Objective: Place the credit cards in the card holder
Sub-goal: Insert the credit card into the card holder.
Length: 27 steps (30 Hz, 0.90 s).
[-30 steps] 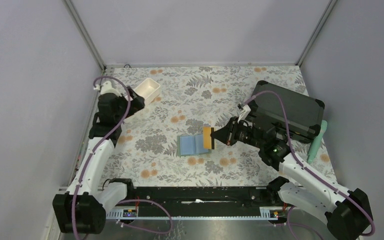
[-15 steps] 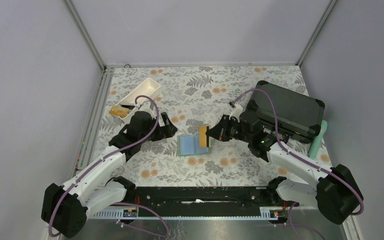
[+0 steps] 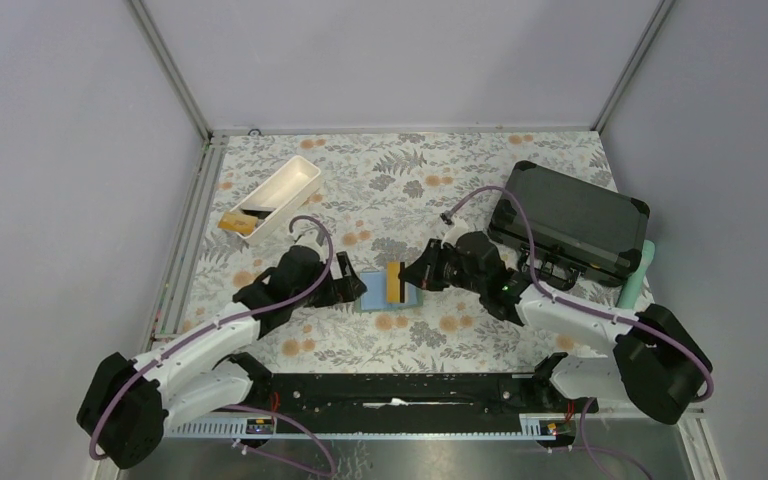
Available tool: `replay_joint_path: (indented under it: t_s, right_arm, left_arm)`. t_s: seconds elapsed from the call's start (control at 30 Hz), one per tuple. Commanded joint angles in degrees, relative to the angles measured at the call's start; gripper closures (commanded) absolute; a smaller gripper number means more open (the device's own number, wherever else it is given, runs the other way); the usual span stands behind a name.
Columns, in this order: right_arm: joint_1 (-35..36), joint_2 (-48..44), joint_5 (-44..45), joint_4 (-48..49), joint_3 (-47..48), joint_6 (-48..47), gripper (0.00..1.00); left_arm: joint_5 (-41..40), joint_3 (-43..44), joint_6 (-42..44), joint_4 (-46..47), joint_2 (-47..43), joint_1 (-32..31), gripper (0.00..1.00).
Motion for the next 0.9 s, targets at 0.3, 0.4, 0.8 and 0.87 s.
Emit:
replay_joint_path:
  t_s: [0.3, 0.4, 0.8, 0.87]
  right_arm:
    - [2.0, 7.2, 6.8, 3.3, 0.7, 2.0, 1.00]
    - [2.0, 8.5, 8.5, 2.2, 1.4, 1.2, 1.00]
    - [-0.1, 13.0, 8.0, 5.1, 2.6, 0.7, 1.00]
    - [-0.8, 13.8, 7.0, 6.6, 2.5, 0.7, 1.00]
  left_arm:
    - [0.4, -2.3, -3.6, 11.1, 7.5, -3.2, 0.05]
    - [0.1, -2.8, -4.1, 12.4, 9.2, -3.3, 0.05]
    - [-2.2, -1.6, -4.5, 16.1, 14.0, -3.2, 0.11]
    - [-2.7, -1.0, -4.2, 16.2, 15.1, -3.2, 0.12]
